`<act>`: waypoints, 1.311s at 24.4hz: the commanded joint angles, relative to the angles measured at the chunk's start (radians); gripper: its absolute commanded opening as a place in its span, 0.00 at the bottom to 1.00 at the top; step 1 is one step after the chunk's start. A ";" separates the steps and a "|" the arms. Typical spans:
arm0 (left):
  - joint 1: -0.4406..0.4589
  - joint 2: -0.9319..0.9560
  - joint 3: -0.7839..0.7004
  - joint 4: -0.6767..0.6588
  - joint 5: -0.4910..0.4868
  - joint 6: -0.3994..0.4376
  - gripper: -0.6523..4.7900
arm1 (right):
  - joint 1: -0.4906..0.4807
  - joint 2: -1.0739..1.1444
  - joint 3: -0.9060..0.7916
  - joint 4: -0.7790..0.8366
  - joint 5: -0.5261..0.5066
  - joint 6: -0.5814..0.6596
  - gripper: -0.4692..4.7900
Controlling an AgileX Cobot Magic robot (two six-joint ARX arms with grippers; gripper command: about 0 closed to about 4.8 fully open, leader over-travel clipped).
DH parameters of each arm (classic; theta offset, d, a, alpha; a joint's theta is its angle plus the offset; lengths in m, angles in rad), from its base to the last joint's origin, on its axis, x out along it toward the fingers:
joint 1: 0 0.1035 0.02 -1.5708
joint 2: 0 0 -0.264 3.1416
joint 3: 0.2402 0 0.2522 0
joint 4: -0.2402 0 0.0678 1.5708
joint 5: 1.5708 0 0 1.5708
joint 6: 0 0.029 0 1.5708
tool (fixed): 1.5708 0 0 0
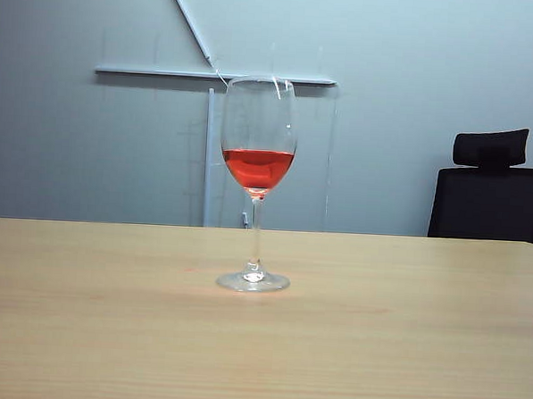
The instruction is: Gently pick up the goblet, rotate it counterclockwise for two full turns (viewing from above), and then place it back on the table.
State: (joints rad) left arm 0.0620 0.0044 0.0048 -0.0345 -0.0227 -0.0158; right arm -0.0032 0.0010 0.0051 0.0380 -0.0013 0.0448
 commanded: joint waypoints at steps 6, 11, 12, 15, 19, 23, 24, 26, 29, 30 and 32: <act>0.002 0.002 0.004 0.013 0.001 0.001 0.11 | 0.000 -0.002 -0.004 0.018 0.000 0.000 0.08; -0.031 0.002 0.004 0.013 0.000 0.001 0.11 | 0.002 -0.002 -0.004 0.024 -0.025 0.053 0.08; -0.084 0.002 0.004 0.013 -0.004 0.001 0.11 | 0.002 -0.002 -0.004 0.037 -0.083 0.111 0.08; -0.257 0.014 0.004 0.013 -0.003 0.001 0.11 | 0.002 -0.002 0.001 0.083 -0.180 0.120 0.09; -0.471 0.065 0.004 0.013 0.001 0.001 0.11 | 0.009 0.026 0.051 0.089 -0.211 0.163 0.09; -0.574 0.097 0.004 0.012 0.001 0.001 0.11 | 0.035 0.141 0.136 0.100 -0.216 0.153 0.09; -0.592 0.100 0.004 0.013 0.001 0.001 0.11 | 0.043 0.182 0.155 0.104 -0.227 0.135 0.09; -0.610 0.100 0.004 0.013 0.001 0.001 0.11 | 0.070 0.294 0.196 0.134 -0.262 0.080 0.09; -0.617 0.100 0.004 0.013 0.001 0.001 0.11 | 0.122 0.478 0.247 0.205 -0.342 -0.011 0.27; -0.617 0.100 0.004 0.013 0.001 0.001 0.11 | 0.141 0.538 0.264 0.222 -0.361 -0.035 0.39; -0.617 0.099 0.004 0.013 0.001 0.001 0.11 | 0.193 0.676 0.301 0.262 -0.364 -0.065 0.67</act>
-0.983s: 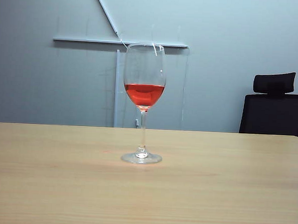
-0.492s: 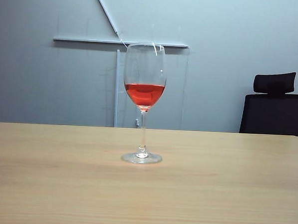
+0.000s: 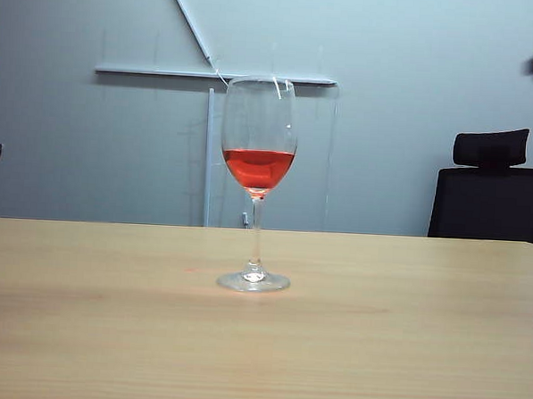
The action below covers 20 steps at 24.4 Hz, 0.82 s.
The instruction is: Gently pick up the goblet, rotate it counterclockwise for two full turns (viewing from above), and then place it back on the table.
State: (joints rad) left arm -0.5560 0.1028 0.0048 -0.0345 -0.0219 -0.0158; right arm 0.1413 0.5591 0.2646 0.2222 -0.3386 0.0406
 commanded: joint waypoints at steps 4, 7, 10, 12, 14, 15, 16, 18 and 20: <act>0.001 0.000 0.004 0.014 0.000 0.001 0.11 | 0.178 0.525 0.114 0.348 -0.034 -0.147 0.89; 0.001 0.001 0.004 0.013 0.000 0.001 0.11 | 0.214 0.723 0.149 0.529 -0.055 -0.154 0.89; 0.001 0.001 0.004 0.013 0.000 0.001 0.11 | 0.221 0.908 0.196 0.685 -0.119 -0.154 0.89; 0.001 0.001 0.004 0.013 0.000 0.001 0.11 | 0.221 1.072 0.255 0.805 -0.214 -0.154 0.89; 0.001 0.001 0.004 0.013 0.000 0.001 0.11 | 0.221 1.146 0.288 0.842 -0.236 -0.154 0.89; 0.001 0.001 0.004 0.013 0.000 0.001 0.11 | 0.222 1.184 0.305 0.856 -0.257 -0.154 0.89; 0.001 0.001 0.004 0.013 0.000 0.001 0.11 | 0.222 1.212 0.320 0.861 -0.274 -0.154 0.89; 0.001 0.001 0.004 0.013 0.000 0.001 0.11 | 0.222 1.260 0.348 0.864 -0.294 -0.154 0.88; 0.001 0.001 0.004 0.013 0.000 0.001 0.11 | 0.230 1.292 0.365 0.878 -0.306 -0.153 0.88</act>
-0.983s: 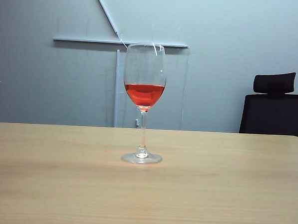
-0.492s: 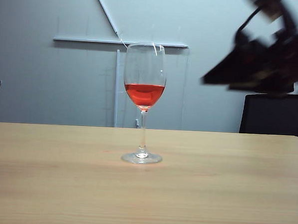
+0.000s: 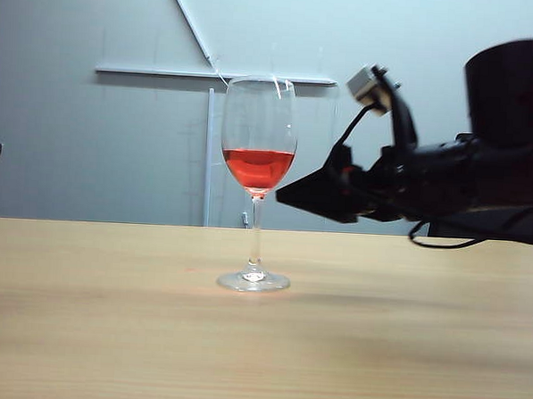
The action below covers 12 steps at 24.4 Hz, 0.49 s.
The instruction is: Gently pick up the goblet, rotate it counterclockwise for two full turns (viewing from above), and then place it back on the table.
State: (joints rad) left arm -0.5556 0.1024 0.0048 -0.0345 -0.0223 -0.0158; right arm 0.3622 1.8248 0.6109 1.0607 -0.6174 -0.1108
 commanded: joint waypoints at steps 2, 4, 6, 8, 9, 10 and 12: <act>0.001 0.001 0.004 0.013 0.000 0.001 0.11 | 0.025 0.053 0.033 0.062 -0.034 -0.002 0.87; 0.001 0.001 0.004 0.013 0.000 0.001 0.11 | 0.043 0.073 0.048 0.066 -0.028 -0.003 0.82; 0.001 0.001 0.004 0.013 0.000 0.001 0.11 | 0.065 0.096 0.066 0.067 -0.029 -0.003 0.80; 0.001 0.001 0.004 0.013 0.000 0.001 0.11 | 0.080 0.113 0.082 0.067 -0.017 -0.003 0.80; 0.001 0.001 0.004 0.013 0.000 0.001 0.11 | 0.090 0.127 0.097 0.068 0.020 -0.002 0.80; 0.001 0.001 0.004 0.013 0.000 0.001 0.11 | 0.095 0.142 0.114 0.068 0.024 -0.002 0.79; 0.001 0.001 0.004 0.013 0.000 0.001 0.11 | 0.097 0.154 0.132 0.068 0.025 -0.002 0.79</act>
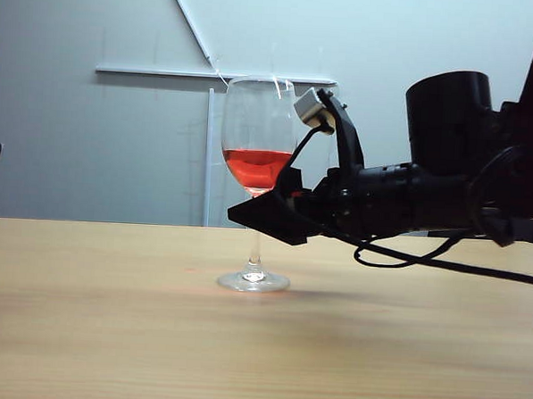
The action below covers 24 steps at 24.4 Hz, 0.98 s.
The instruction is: Gently pick up the goblet, rotate it counterclockwise for two full turns (viewing from above), and then place it back on the table.
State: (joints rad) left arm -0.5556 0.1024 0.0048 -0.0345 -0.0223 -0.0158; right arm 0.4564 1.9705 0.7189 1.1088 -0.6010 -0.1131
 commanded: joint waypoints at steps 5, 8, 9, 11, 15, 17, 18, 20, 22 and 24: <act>0.001 0.001 0.004 0.013 0.000 0.001 0.11 | 0.005 0.048 0.091 0.018 0.006 0.006 0.77; 0.001 0.001 0.004 0.013 0.000 0.001 0.11 | 0.005 0.068 0.114 0.018 -0.001 0.013 0.71; 0.001 0.001 0.004 0.013 0.000 0.001 0.11 | 0.005 0.074 0.120 0.018 -0.003 0.014 0.70; 0.001 0.001 0.004 0.013 0.000 0.001 0.11 | 0.005 0.078 0.126 0.017 -0.002 0.015 0.70; 0.001 0.001 0.004 0.013 0.000 0.001 0.11 | 0.005 0.079 0.127 0.018 -0.004 0.016 0.61; 0.001 0.001 0.004 0.013 0.000 0.001 0.11 | 0.005 0.079 0.127 0.018 -0.004 0.016 0.58; 0.001 0.001 0.004 0.013 0.000 0.001 0.11 | 0.005 0.079 0.127 0.018 -0.004 0.016 0.58; 0.001 0.001 0.004 0.013 0.000 0.001 0.11 | 0.005 0.079 0.127 0.018 -0.004 0.016 0.55; 0.001 0.001 0.004 0.013 0.000 0.001 0.11 | 0.005 0.079 0.127 0.018 -0.004 0.023 0.48; 0.001 0.001 0.004 0.013 0.000 0.001 0.11 | 0.005 0.079 0.127 0.018 -0.004 0.039 0.42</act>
State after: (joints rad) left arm -0.5556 0.1024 0.0048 -0.0345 -0.0227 -0.0162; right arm 0.4595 2.0560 0.8413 1.1088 -0.6025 -0.0830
